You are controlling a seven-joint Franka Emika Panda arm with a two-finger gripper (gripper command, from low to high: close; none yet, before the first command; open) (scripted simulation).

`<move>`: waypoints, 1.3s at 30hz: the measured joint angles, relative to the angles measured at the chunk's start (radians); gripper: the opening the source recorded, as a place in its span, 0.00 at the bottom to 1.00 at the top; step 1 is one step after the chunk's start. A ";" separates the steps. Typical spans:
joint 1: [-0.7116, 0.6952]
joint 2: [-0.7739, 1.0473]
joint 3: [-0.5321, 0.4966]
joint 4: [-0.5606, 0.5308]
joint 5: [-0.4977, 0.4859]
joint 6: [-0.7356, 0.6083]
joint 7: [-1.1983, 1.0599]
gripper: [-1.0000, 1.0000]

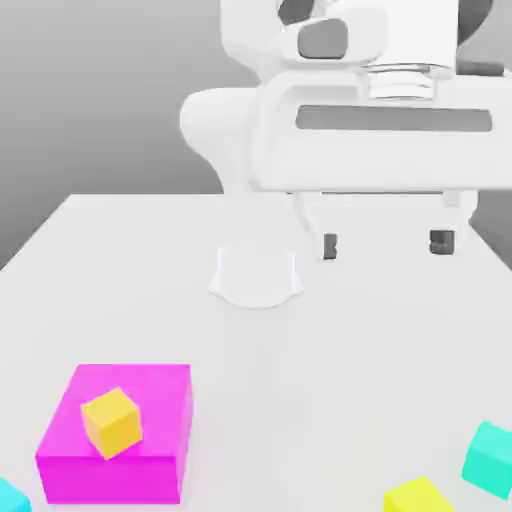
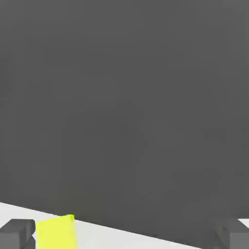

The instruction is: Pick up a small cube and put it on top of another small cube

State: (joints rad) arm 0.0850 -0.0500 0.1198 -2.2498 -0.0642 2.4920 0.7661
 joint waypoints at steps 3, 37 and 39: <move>0.024 0.109 0.009 0.007 -0.015 0.028 -0.001 0.50; 0.200 0.405 0.162 -0.044 -0.132 0.134 -0.193 0.00; 0.205 0.421 0.156 -0.043 -0.142 0.150 -0.187 1.00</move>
State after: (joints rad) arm 0.2903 0.3714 0.2756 -2.2931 -0.2065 2.6422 0.5795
